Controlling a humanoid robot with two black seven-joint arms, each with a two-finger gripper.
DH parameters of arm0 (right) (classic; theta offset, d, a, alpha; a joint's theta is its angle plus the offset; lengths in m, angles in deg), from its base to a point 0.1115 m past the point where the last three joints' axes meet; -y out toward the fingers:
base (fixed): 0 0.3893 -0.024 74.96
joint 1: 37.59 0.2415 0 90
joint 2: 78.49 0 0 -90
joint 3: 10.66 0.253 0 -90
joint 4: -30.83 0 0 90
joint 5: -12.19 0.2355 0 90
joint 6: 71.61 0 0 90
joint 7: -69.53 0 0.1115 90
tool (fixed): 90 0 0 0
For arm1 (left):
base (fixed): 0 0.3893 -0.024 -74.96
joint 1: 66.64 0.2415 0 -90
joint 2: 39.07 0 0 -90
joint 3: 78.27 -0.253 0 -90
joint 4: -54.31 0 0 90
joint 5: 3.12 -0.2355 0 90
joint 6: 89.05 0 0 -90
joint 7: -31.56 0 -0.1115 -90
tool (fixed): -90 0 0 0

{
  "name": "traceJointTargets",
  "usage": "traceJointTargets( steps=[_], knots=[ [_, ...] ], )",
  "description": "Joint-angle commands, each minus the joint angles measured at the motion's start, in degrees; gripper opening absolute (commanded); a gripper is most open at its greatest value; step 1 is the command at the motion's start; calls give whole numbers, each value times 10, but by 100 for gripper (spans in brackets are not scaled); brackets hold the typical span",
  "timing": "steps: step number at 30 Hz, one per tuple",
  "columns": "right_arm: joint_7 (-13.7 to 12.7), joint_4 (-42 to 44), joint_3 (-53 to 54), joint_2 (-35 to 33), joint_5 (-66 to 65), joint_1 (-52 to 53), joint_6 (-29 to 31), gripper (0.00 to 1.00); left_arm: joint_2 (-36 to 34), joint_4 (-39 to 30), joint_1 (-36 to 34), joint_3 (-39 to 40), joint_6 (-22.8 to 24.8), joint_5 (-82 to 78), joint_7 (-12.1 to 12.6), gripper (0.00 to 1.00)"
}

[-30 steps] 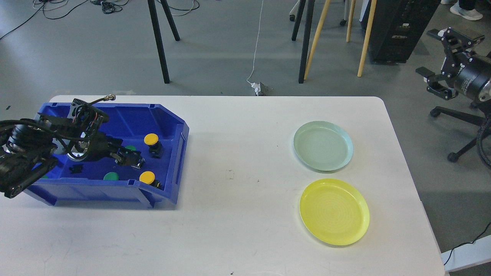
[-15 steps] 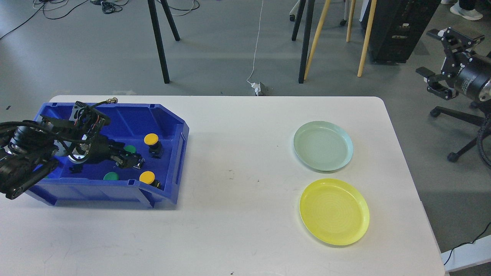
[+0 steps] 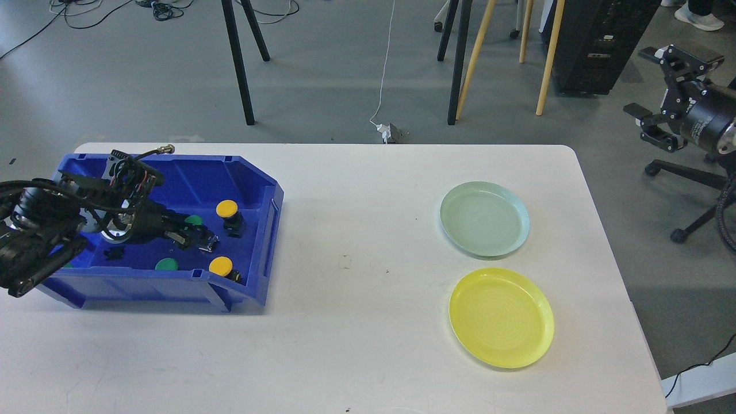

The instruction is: Pass button and place on color plate

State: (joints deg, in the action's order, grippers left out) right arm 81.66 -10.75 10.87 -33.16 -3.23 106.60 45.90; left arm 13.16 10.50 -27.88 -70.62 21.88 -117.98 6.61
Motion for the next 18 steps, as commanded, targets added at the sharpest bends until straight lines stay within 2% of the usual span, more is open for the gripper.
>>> traceJointTargets(
  steps=[1,5,11,18],
  knots=[
    [0,1,0,3,0,0,-2,99,-37,-37,-4,3,2,4,-3,37],
    [1,2,0,17,0,0,-11,99,-113,-118,-4,7,11,6,-4,37],
    [1,7,0,39,-1,0,-16,99,-193,-183,-1,17,13,39,-6,37],
    [3,5,0,55,-7,6,-19,99,-249,-237,-8,120,39,198,-4,38]
  ],
)
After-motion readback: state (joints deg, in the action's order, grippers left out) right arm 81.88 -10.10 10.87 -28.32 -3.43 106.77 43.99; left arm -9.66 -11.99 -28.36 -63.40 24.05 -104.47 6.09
